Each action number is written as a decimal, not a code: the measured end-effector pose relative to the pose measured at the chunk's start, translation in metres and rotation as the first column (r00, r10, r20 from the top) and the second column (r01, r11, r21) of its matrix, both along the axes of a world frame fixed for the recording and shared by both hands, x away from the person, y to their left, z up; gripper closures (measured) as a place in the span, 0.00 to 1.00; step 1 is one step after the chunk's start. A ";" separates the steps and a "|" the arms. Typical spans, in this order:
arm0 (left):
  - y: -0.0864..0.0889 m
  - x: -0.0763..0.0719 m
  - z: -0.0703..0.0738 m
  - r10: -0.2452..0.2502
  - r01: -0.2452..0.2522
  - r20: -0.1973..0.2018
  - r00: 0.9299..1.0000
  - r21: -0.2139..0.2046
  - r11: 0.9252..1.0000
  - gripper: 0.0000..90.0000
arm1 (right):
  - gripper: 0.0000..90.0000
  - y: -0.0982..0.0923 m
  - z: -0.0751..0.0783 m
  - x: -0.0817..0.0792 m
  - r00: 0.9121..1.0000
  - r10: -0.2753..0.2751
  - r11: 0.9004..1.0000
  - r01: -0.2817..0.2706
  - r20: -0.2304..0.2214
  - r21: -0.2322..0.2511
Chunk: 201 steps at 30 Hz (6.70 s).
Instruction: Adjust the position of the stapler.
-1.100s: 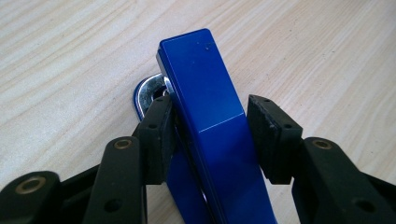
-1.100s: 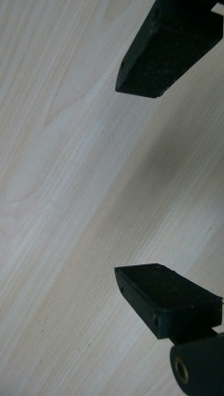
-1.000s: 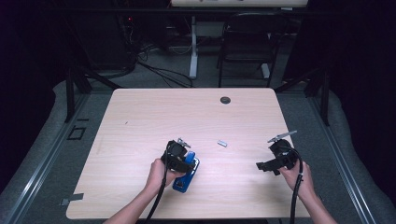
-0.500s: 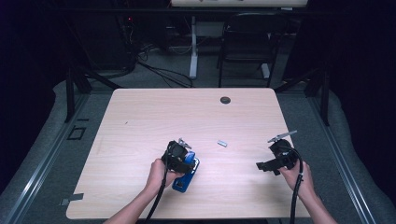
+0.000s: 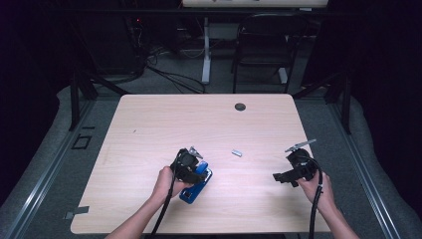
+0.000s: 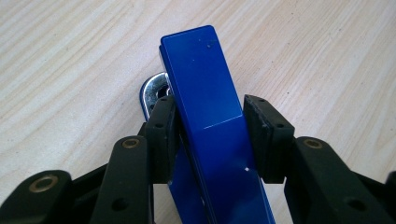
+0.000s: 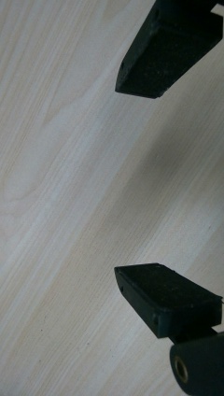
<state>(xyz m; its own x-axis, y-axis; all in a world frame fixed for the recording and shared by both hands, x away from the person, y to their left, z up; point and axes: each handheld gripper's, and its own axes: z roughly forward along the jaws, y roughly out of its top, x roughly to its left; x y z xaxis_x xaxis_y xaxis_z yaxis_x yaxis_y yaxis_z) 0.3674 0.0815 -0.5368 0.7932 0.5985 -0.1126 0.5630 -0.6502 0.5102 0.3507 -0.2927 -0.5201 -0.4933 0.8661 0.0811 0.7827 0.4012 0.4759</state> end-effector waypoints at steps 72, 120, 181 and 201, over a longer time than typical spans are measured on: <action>0.007 0.007 0.000 -0.228 0.227 0.026 0.973 0.025 0.973 0.73 | 0.12 0.002 -0.002 0.000 1.000 0.010 1.000 -0.010 -0.020 -0.006; 0.001 0.010 -0.003 -0.286 0.285 0.034 0.958 0.043 0.958 0.74 | 0.12 0.003 -0.004 0.002 0.999 0.026 1.000 -0.026 -0.036 0.005; -0.006 0.001 0.007 -0.308 0.310 0.050 0.950 -0.043 0.950 0.20 | 0.13 0.019 -0.001 0.003 0.996 0.078 0.997 -0.078 -0.039 0.002; -0.028 -0.007 0.003 -0.310 0.313 0.062 0.949 -0.049 0.948 0.40 | 0.14 0.036 0.000 0.004 0.994 0.102 0.995 -0.101 -0.036 0.020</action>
